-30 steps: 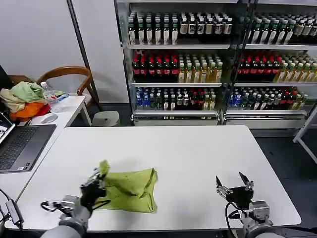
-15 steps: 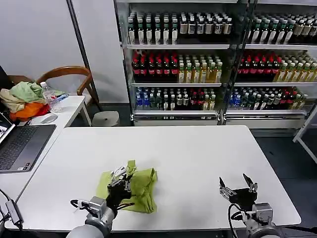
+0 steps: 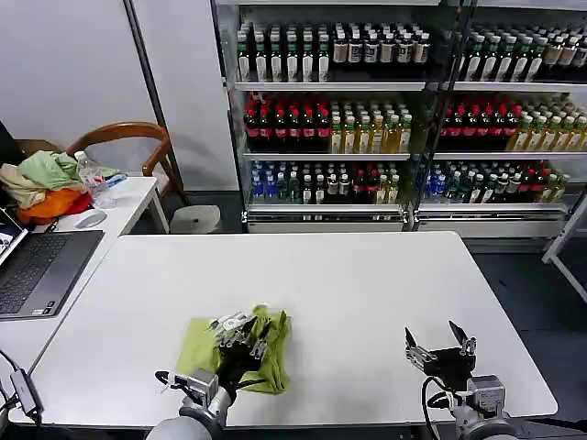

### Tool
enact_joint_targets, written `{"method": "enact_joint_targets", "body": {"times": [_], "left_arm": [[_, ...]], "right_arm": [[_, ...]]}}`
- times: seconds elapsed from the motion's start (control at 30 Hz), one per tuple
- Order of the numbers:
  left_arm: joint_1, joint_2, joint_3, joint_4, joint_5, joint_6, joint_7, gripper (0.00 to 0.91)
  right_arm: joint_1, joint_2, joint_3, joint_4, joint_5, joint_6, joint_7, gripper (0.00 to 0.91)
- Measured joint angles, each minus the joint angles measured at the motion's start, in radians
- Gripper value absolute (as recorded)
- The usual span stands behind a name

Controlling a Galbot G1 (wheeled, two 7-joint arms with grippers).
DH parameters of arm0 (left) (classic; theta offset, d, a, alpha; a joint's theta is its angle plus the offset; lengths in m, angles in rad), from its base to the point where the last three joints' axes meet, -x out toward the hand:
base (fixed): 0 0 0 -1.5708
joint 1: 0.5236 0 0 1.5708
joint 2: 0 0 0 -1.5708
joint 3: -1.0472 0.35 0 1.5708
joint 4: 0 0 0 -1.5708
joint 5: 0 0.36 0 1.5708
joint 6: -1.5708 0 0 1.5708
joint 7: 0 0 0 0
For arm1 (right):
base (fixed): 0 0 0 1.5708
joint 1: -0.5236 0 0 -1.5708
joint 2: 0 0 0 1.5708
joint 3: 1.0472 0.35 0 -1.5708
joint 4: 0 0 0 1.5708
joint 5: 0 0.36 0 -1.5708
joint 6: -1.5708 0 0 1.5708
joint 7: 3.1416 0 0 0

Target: Fold and organize the clothes.

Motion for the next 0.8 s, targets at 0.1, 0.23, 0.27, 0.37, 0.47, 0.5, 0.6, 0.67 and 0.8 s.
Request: {"method": "enact_joint_targets", "body": {"times": [0.1,0.23,0.27,0.37,0.47,0.5,0.6,0.67,0.8], "left_arm": [[0.009,0.005,-0.013,-0.03,-0.02,-0.039,0.011,0.907],[0.025,0.027,-0.074,-0.08,-0.061,-0.063,0.015,0.907],[0.029,0.034,-0.094,-0.086,-0.073,-0.063,0.012,0.907],[0.051,0.058,-0.163,-0.096,-0.117,-0.044,-0.009,0.907],[0.077,0.076,-0.22,-0.092,-0.155,-0.005,-0.044,0.907],[0.087,0.078,-0.233,-0.087,-0.171,0.008,-0.055,0.907],[0.104,0.08,-0.259,-0.064,-0.198,0.044,-0.079,0.907],[0.109,0.076,-0.267,-0.046,-0.214,0.066,-0.091,0.907],[0.11,0.063,-0.277,-0.005,-0.251,0.097,-0.11,0.907]], "right_arm": [[0.006,-0.005,-0.006,-0.002,0.002,0.0,-0.001,0.907],[0.015,-0.012,-0.011,-0.007,0.006,0.0,-0.002,0.907],[0.018,-0.013,-0.012,-0.008,0.008,0.0,-0.002,0.907],[0.024,-0.015,-0.014,-0.012,0.009,0.001,-0.004,0.907],[0.031,-0.014,-0.019,-0.017,0.01,0.002,-0.004,0.907],[0.034,-0.013,-0.021,-0.019,0.009,0.003,-0.004,0.907],[0.038,-0.012,-0.024,-0.022,0.009,0.004,-0.005,0.907],[0.038,-0.013,-0.024,-0.022,0.008,0.004,-0.005,0.907],[0.033,-0.018,-0.017,-0.018,0.008,0.005,-0.005,0.907]]}}
